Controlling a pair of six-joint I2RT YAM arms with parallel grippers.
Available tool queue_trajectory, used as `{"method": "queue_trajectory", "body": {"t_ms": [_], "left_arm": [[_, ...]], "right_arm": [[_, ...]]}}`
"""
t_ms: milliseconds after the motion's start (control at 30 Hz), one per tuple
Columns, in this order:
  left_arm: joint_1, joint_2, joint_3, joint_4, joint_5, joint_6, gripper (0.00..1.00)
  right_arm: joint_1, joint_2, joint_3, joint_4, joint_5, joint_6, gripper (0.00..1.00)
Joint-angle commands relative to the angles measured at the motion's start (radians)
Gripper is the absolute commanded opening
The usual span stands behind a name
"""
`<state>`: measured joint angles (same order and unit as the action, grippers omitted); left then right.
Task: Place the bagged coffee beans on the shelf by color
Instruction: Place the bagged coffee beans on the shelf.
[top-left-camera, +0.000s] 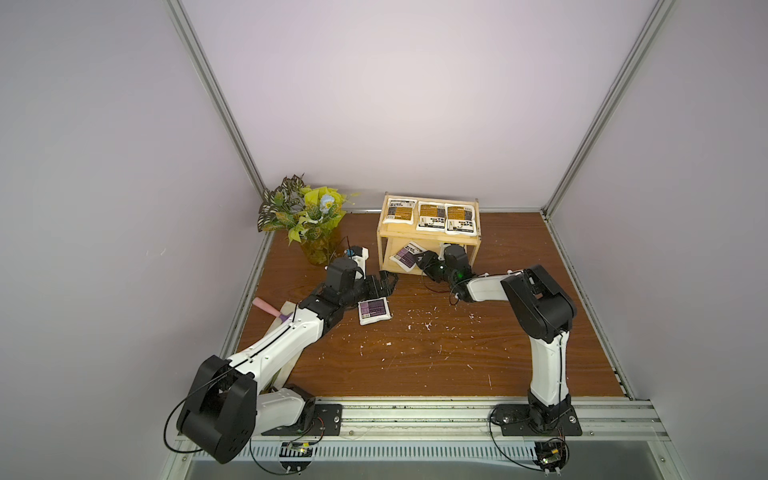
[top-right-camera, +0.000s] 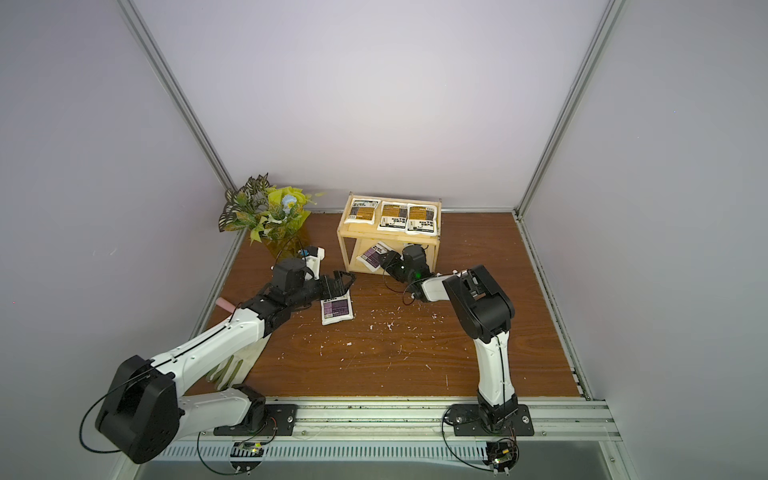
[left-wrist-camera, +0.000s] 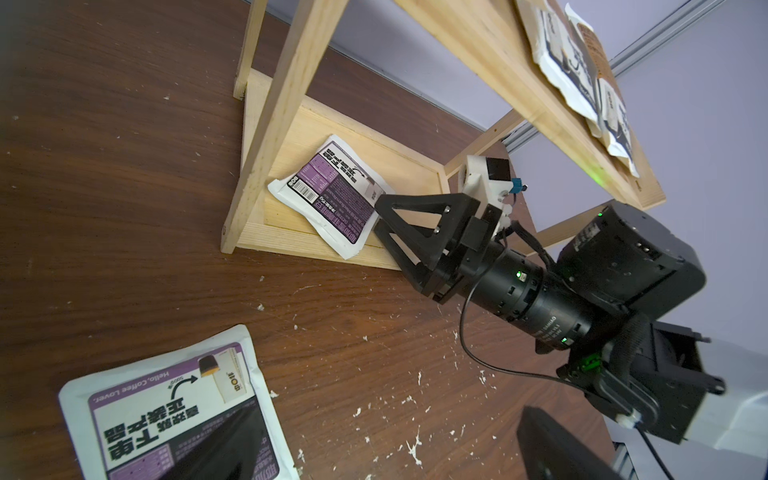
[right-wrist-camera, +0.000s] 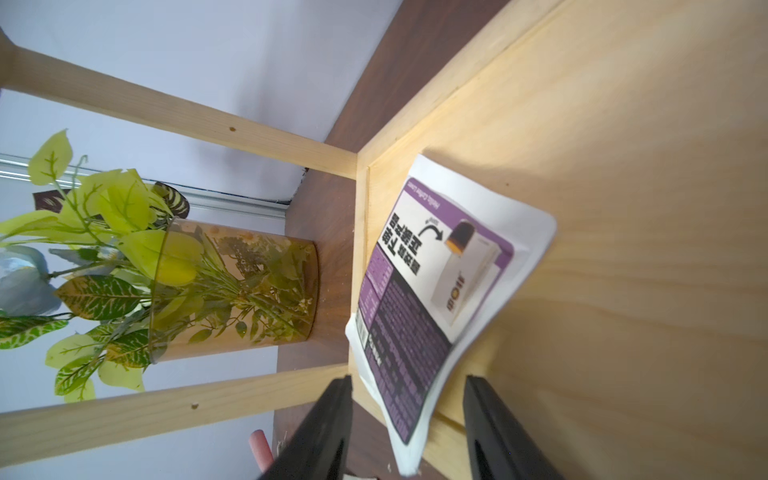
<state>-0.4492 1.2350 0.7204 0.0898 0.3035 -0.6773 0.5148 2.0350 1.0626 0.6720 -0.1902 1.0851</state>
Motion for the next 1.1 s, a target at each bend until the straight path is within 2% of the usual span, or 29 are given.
{"method": "queue_trajectory", "body": {"t_ms": [0, 1067], "left_arm": [[0.009, -0.004, 0.001, 0.023, 0.017, 0.004, 1.0], [0.009, -0.005, 0.025, 0.014, 0.024, 0.006, 1.0]], "right_arm": [[-0.004, -0.088, -0.016, -0.019, 0.024, -0.061, 0.51], [-0.007, 0.073, 0.16, -0.093, 0.013, -0.05, 0.51]]}}
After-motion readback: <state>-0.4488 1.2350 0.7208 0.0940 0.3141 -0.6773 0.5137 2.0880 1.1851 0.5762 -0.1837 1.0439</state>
